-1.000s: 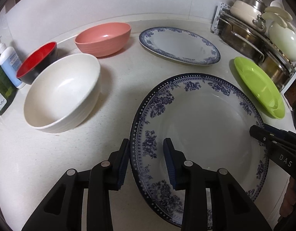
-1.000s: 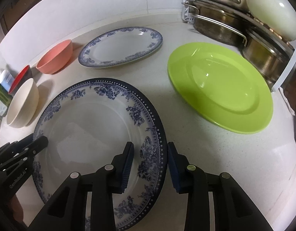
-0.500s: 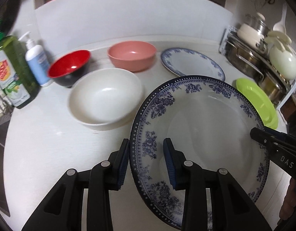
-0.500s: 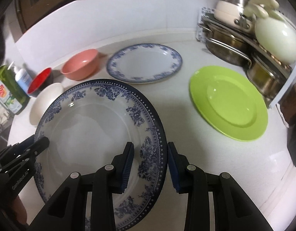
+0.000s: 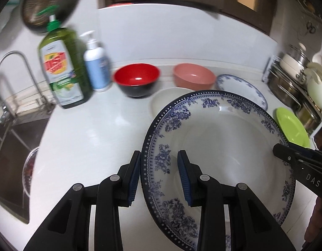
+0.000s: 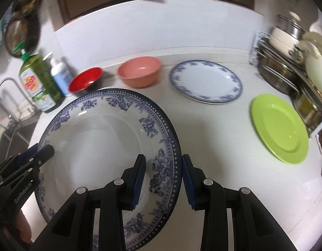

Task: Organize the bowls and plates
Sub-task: 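Carry the blue-and-white plate with both grippers toward the sink side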

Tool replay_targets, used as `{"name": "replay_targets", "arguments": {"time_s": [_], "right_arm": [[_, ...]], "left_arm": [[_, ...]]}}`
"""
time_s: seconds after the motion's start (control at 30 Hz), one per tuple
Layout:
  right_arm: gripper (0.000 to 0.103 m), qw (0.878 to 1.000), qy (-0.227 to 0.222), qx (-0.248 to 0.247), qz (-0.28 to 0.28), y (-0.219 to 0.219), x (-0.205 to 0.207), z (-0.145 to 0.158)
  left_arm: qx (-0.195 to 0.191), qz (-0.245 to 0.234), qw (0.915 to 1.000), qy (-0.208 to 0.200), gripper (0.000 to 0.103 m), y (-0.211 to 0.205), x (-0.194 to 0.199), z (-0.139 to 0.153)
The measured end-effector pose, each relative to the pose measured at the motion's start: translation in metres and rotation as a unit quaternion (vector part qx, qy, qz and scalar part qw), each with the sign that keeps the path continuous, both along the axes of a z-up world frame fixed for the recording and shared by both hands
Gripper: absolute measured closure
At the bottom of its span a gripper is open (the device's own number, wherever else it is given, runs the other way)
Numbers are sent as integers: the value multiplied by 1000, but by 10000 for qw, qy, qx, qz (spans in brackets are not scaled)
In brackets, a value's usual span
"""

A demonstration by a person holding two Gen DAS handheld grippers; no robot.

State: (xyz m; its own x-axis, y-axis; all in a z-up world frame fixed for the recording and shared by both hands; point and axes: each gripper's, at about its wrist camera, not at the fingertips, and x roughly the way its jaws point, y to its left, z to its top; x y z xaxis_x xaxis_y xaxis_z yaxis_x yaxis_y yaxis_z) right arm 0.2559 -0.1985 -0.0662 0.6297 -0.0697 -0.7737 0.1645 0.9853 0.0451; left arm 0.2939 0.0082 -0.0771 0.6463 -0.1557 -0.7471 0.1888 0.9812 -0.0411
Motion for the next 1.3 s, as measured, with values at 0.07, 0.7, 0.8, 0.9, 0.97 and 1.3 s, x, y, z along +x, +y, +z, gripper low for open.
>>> {"name": "replay_targets", "arguments": {"time_s": [0.07,0.7,0.8,0.9,0.97,1.3], "right_arm": [[67,9999,-10,-5,135,15,1,1],[67,9914,254,77,1283,126,23,-29],[67,9902,343,79,1352,135,26,-37],[67,9894,437,56,1385,140,28,-46],[67,9889,505,39,1396,142,30,-52],[67,9880,786,62,1329,141,39,-76]], "left_arm": [[20,143,9999,-31,68,15,-5,2],[183,1234,9921,154,68,128,-28,-10],[187,1310,9909,244,68,136,-29,-17],[195,1326,9905,304,68,140,-30,-26],[210,1322,9904,343,68,141,-29,-32],[269,1289,9900,501,68,140,-21,-58]]}}
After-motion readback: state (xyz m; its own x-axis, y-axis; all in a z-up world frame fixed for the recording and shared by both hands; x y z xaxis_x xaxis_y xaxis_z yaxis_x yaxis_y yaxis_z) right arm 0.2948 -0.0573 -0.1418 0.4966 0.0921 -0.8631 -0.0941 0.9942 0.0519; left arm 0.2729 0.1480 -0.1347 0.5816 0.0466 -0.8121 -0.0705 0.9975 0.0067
